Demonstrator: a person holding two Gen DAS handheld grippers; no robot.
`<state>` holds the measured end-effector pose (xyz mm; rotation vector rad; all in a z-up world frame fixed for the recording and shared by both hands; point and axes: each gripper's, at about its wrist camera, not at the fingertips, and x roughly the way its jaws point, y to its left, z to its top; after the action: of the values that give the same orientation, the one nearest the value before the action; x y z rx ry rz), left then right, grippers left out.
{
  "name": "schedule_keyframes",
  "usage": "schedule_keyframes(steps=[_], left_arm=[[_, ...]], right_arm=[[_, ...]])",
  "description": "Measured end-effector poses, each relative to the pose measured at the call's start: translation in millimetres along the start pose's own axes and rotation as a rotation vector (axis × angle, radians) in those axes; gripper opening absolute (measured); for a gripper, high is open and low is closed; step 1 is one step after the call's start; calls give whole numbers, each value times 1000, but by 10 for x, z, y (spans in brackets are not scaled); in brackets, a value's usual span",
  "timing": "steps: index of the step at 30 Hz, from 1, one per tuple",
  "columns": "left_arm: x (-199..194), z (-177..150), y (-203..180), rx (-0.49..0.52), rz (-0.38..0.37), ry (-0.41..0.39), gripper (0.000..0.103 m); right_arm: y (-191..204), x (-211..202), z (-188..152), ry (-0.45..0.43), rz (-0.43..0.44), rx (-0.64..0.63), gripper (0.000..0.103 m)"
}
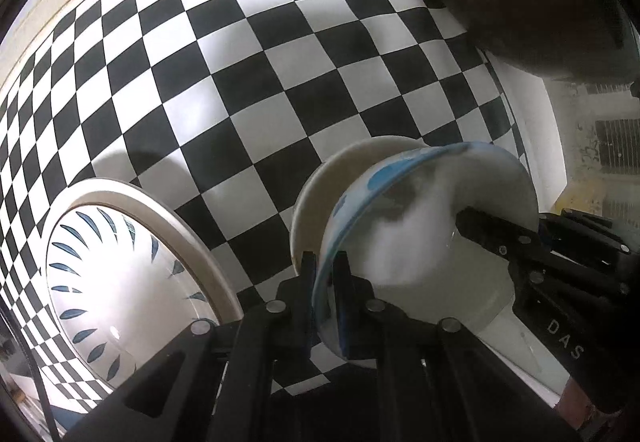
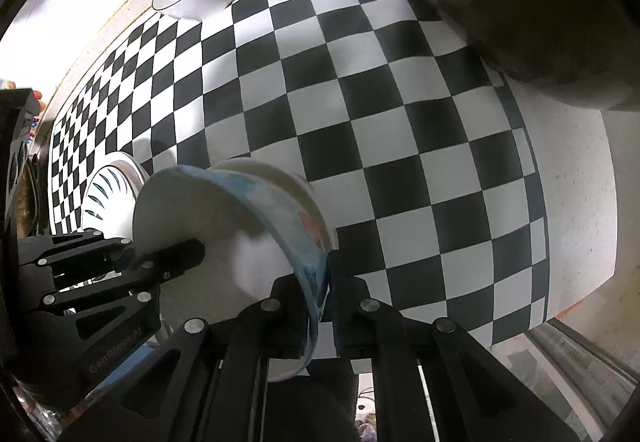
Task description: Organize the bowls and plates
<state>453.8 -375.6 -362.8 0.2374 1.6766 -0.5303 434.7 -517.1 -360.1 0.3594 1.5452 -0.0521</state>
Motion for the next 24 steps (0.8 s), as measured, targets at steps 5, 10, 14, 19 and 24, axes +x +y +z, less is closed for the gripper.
schedule_keyframes(steps=[5, 10, 14, 19, 24], left_arm=[[-64, 37, 22, -2, 6, -11, 7], [-112, 49, 50, -7, 12, -16, 7], [-132, 30, 47, 0, 19, -22, 7], [-152, -36, 42, 18, 61, -24, 8], [-147, -69, 82, 3, 41, -17, 8]], right_arm=[[-18, 11, 27, 29, 9, 0, 11], [-31, -40, 46, 29, -1, 3, 11], [-35, -40, 27, 36, 9, -10, 11], [-26, -46, -18, 38, 16, -16, 11], [4, -35, -8, 38, 5, -22, 11]])
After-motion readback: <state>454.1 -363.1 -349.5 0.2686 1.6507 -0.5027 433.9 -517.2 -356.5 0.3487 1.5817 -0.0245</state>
